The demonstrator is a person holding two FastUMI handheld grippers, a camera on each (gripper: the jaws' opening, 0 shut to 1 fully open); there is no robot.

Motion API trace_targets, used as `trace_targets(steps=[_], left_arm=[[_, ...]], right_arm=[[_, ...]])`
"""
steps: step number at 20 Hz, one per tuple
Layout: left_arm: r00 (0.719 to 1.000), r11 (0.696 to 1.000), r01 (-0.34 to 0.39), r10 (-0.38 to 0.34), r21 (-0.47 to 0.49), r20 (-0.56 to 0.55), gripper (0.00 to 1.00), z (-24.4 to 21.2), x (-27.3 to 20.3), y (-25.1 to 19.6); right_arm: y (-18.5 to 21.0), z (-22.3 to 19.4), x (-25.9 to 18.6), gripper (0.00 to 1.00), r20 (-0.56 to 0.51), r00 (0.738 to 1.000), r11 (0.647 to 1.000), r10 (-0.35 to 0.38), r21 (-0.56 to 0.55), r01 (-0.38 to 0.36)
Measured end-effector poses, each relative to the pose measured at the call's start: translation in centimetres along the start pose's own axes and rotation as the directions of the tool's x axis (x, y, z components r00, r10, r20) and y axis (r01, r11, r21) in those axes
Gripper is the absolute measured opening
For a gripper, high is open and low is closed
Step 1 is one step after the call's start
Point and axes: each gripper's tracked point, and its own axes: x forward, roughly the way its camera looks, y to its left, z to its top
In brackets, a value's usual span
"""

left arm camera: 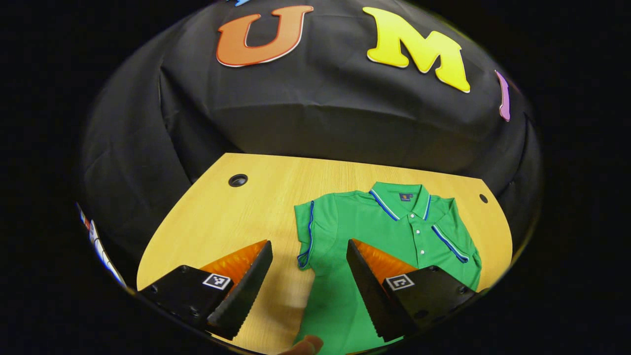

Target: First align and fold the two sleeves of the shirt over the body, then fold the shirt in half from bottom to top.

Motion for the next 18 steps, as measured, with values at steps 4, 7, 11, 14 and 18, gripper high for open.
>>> trace_targets(steps=[4,7,11,14,18], left_arm=[[0.997,0.999,-0.017,0.015,-0.037,-0.071,0.98,0.1,4.3,0.6],[0.994,0.999,-0.038,0.035,-0.028,-0.099,0.97,0.1,6.6,1.5],[0.987,0.999,-0.005,-0.002,-0.039,-0.159,0.91,-1.1,8.1,1.1],[0.988,0.998,-0.010,0.001,-0.055,-0.157,0.80,-1.4,8.4,1.3],[0.974,1.000,0.001,-0.003,-0.009,-0.224,0.55,-2.5,9.0,1.3]], right_arm=[[-0.4,0.4,-3.0,0.97,0.036,0.997,0.997,-0.075,0.013,0.074],[0.2,1.0,-5.0,0.97,0.055,0.993,0.994,-0.101,0.034,0.099],[0.5,0.5,-6.1,0.97,0.054,0.992,0.993,-0.118,-0.004,0.118],[0.3,-0.6,-6.3,1.00,0.025,0.990,0.991,-0.137,0.000,0.137],[0.1,-1.5,-5.7,0.97,-0.004,0.988,0.988,-0.155,0.005,0.155]])
